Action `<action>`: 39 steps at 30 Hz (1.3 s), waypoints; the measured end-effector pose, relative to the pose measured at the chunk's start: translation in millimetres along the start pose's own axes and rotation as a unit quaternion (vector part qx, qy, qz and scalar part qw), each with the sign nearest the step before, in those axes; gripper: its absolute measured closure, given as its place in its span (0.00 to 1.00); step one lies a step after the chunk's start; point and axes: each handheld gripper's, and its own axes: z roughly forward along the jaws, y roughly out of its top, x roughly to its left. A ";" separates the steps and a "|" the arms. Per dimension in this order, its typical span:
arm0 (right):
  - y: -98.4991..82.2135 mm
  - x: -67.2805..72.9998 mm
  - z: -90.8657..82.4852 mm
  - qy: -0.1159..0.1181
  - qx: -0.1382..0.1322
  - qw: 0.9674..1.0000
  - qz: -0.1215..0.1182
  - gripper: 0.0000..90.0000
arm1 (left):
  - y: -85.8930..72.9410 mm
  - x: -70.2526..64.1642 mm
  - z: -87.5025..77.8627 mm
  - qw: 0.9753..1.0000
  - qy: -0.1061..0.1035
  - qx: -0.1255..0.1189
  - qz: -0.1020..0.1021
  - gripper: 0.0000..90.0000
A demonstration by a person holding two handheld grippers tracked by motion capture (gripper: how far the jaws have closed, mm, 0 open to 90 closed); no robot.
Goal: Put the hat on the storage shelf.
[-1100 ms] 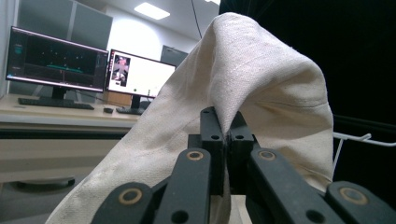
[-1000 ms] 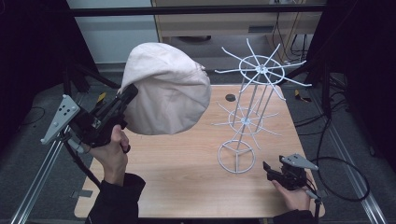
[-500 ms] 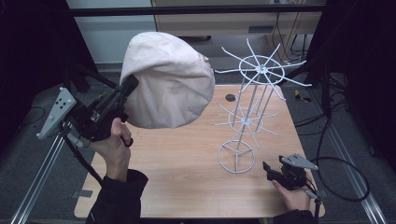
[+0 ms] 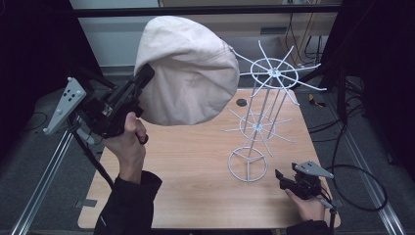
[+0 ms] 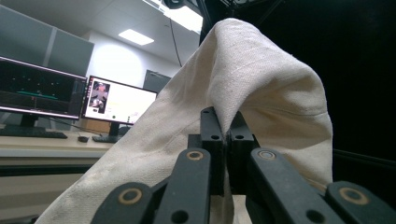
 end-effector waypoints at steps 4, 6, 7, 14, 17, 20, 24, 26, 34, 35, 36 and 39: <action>0.1 -0.7 -0.3 0.001 -0.001 1.000 0.002 0.36 | -1.8 -5.7 8.4 1.000 -0.007 0.002 -0.002 0.99; 0.0 -1.5 -0.5 0.001 -0.001 1.000 0.003 0.36 | -3.7 -7.7 13.3 1.000 -0.009 0.006 -0.003 0.99; 0.0 -1.8 -0.5 0.001 -0.001 1.000 0.004 0.36 | -4.9 -8.5 15.9 1.000 -0.010 0.007 -0.004 0.99; 0.1 -1.7 -0.5 0.003 -0.002 1.000 0.003 0.36 | -14.8 -9.7 30.6 1.000 -0.013 0.020 -0.011 0.99; 0.1 -1.7 -0.7 0.004 -0.002 1.000 0.005 0.36 | -19.1 -10.0 33.6 1.000 -0.013 0.024 -0.011 0.99; 0.1 -2.0 -0.8 0.004 -0.003 1.000 0.004 0.36 | -23.2 -9.4 35.2 0.999 -0.013 0.030 -0.013 0.99; 0.1 -1.6 -0.5 0.004 -0.002 1.000 0.002 0.36 | -28.6 -6.3 35.1 0.999 -0.012 0.038 -0.014 0.99; 0.2 -1.4 -0.4 0.004 -0.002 1.000 0.003 0.36 | -31.9 -4.2 34.9 0.999 -0.011 0.045 -0.014 0.99; 0.0 -1.0 -0.1 0.005 -0.001 1.000 0.002 0.36 | -46.6 6.1 32.0 0.998 -0.001 0.068 -0.017 0.99; 0.1 -1.0 -0.1 0.005 -0.001 1.000 0.002 0.36 | -48.6 7.5 31.8 0.997 0.001 0.070 -0.018 0.98; 0.0 -1.0 -0.1 0.005 -0.001 1.000 0.002 0.36 | -50.5 9.1 31.6 0.997 0.001 0.073 -0.020 0.98; 0.0 -1.2 -0.1 0.005 -0.001 1.000 0.003 0.36 | -56.5 13.0 31.3 0.996 0.005 0.083 -0.021 0.98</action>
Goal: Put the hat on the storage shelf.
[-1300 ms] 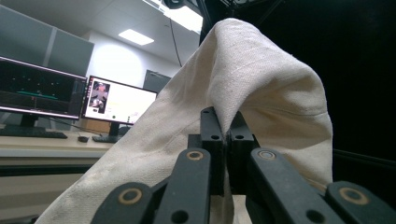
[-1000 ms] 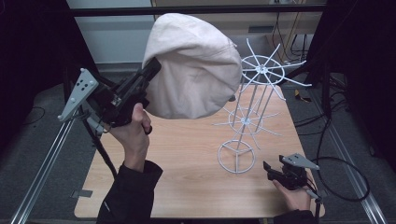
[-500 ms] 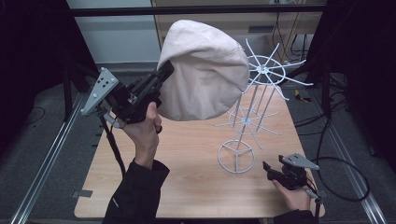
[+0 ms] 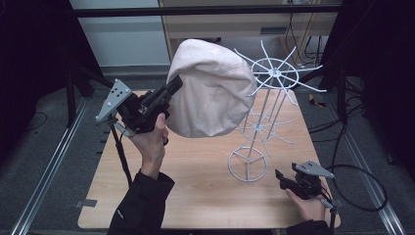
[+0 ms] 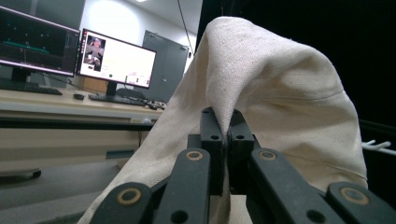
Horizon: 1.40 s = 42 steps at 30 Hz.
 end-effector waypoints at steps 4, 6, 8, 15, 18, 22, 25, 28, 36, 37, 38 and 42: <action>0.2 0.3 -0.4 0.002 0.001 1.000 0.003 0.36 | -6.4 4.7 0.3 1.000 0.005 0.010 0.000 0.98; 0.0 -0.1 0.0 0.000 -0.001 1.000 -0.001 0.36 | -8.9 6.4 0.3 1.000 0.006 0.018 0.002 0.98; -0.1 0.1 0.0 0.001 0.000 1.000 -0.001 0.36 | -11.4 7.7 0.5 1.000 0.007 0.026 0.005 0.98; -0.2 0.7 0.1 0.001 0.000 1.000 0.000 0.36 | -23.3 11.9 1.4 0.998 0.007 0.054 0.011 0.98; -0.2 0.6 0.3 0.001 0.000 1.000 0.000 0.36 | -28.1 14.0 1.8 0.998 0.007 0.062 0.011 0.98; -0.3 0.8 0.6 0.001 0.001 1.000 -0.001 0.36 | -34.1 15.7 4.2 0.997 0.008 0.073 0.011 0.97; -0.3 0.7 0.6 0.001 0.001 1.000 -0.001 0.36 | -38.9 14.9 6.6 0.997 0.007 0.081 0.014 0.97; -0.2 1.1 0.3 0.002 0.002 1.000 0.002 0.36 | -42.4 14.9 7.5 0.996 0.006 0.088 0.016 0.97; -0.3 1.3 0.7 0.004 0.003 1.000 0.002 0.36 | -52.4 14.8 9.6 0.993 0.002 0.114 0.033 0.96; -0.3 1.3 0.8 0.003 0.003 1.000 0.001 0.36 | -53.7 14.3 10.2 0.993 0.002 0.116 0.034 0.96; -0.3 1.3 0.9 0.003 0.003 1.000 0.001 0.36 | -54.6 14.3 10.4 0.992 0.001 0.120 0.036 0.96; -0.4 1.4 1.0 0.003 0.004 1.000 0.001 0.36 | -58.6 13.9 12.1 0.991 0.000 0.126 0.035 0.96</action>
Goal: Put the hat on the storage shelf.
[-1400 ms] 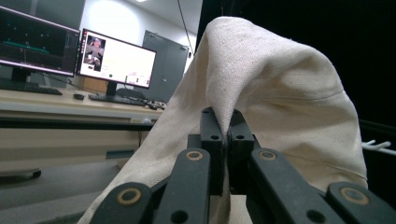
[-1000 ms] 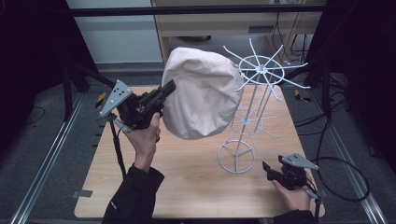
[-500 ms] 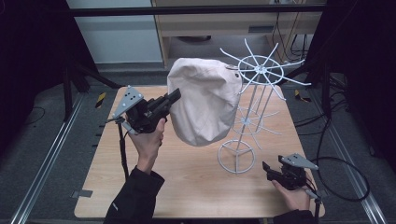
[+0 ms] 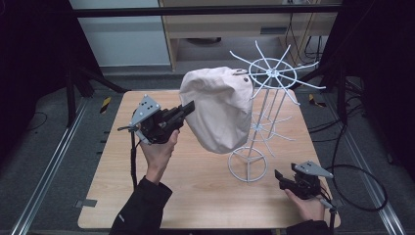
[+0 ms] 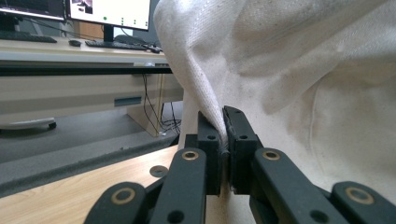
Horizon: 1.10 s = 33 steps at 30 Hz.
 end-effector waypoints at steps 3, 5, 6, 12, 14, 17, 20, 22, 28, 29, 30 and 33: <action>0.0 -0.1 0.0 0.000 0.000 1.000 0.000 0.36 | -2.8 -1.8 1.7 1.000 -0.001 0.008 0.005 0.94; 0.1 0.0 -0.1 0.000 0.000 1.000 0.000 0.36 | -4.7 -2.8 2.9 1.000 -0.003 0.012 0.006 0.93; 0.1 0.1 -0.1 0.000 0.000 1.000 0.000 0.36 | -5.4 -2.9 3.2 1.000 -0.002 0.015 0.008 0.92; 0.1 0.2 0.0 0.000 0.000 1.000 0.001 0.36 | -8.7 -2.2 4.5 1.000 -0.002 0.026 0.010 0.89; 0.2 0.5 -0.2 0.001 0.001 1.000 0.003 0.36 | -10.1 -2.0 4.2 1.000 -0.003 0.029 0.010 0.87; 0.1 0.2 0.0 0.000 0.000 1.000 0.000 0.36 | -12.4 -1.5 2.3 0.999 -0.005 0.033 0.010 0.83; 0.1 0.3 -0.1 0.000 0.000 1.000 0.000 0.36 | -14.8 -1.2 -2.1 0.999 -0.004 0.036 0.014 0.76; 0.1 0.1 -0.1 0.000 0.000 1.000 0.000 0.35 | -16.6 -0.3 -8.1 0.999 -0.004 0.033 0.009 0.71; 0.0 0.2 -0.2 0.000 0.001 1.000 0.000 0.35 | -22.4 1.7 -25.9 0.999 0.009 0.041 0.020 0.58; 0.0 0.1 -0.2 -0.001 0.000 1.000 0.000 0.35 | -23.6 2.6 -29.2 0.999 0.013 0.044 0.023 0.58; 0.0 0.1 -0.2 -0.001 0.000 1.000 0.000 0.35 | -24.8 3.8 -32.6 0.998 0.017 0.048 0.025 0.56; -0.2 -0.2 0.2 -0.002 -0.001 1.000 -0.003 0.35 | -29.5 9.3 -44.3 0.998 0.032 0.055 0.030 0.54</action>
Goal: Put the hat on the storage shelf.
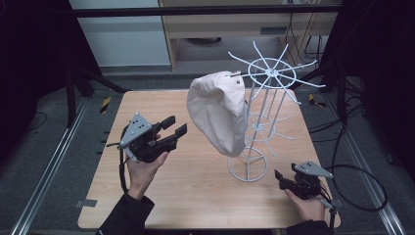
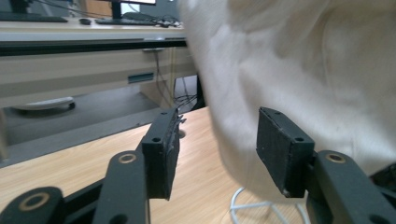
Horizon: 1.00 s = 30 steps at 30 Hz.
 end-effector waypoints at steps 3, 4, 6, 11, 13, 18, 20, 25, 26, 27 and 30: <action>0.1 0.9 -0.4 0.001 0.002 1.000 0.004 0.35 | -7.3 7.0 -9.6 1.000 0.013 0.010 0.000 0.51; 0.1 0.9 -0.4 0.001 0.001 1.000 0.005 0.35 | -10.4 9.7 -12.7 1.000 0.018 0.014 -0.001 0.50; 0.1 0.7 -0.6 0.001 0.001 1.000 0.004 0.35 | -16.9 14.7 -18.2 0.999 0.026 0.023 0.001 0.48; -0.4 0.5 -0.2 0.000 0.000 1.000 0.002 0.35 | -41.3 30.7 -31.5 0.997 0.056 0.056 -0.007 0.44; -0.3 0.8 -0.5 0.000 -0.001 1.000 0.004 0.34 | -53.2 37.0 -36.0 0.995 0.069 0.071 -0.014 0.42; -0.8 0.8 0.0 0.000 0.003 1.000 0.006 0.33 | -83.6 53.0 -43.9 0.988 0.098 0.116 -0.020 0.38; -0.9 1.1 0.1 0.000 0.003 1.000 0.006 0.33 | -94.8 58.6 -46.0 0.985 0.106 0.133 -0.025 0.36; -2.0 0.1 1.2 -0.002 0.003 1.000 0.002 0.31 | -118.8 68.6 -51.4 0.978 0.121 0.166 -0.028 0.33; -2.1 0.2 1.4 -0.003 0.004 1.000 0.003 0.31 | -123.0 71.1 -52.8 0.977 0.125 0.172 -0.027 0.32; -2.2 0.3 1.7 -0.002 0.004 1.000 0.003 0.30 | -126.8 73.2 -53.8 0.975 0.129 0.178 -0.029 0.31; -2.6 -0.3 2.6 -0.004 0.007 1.000 0.002 0.28 | -136.8 80.0 -58.0 0.971 0.139 0.193 -0.028 0.29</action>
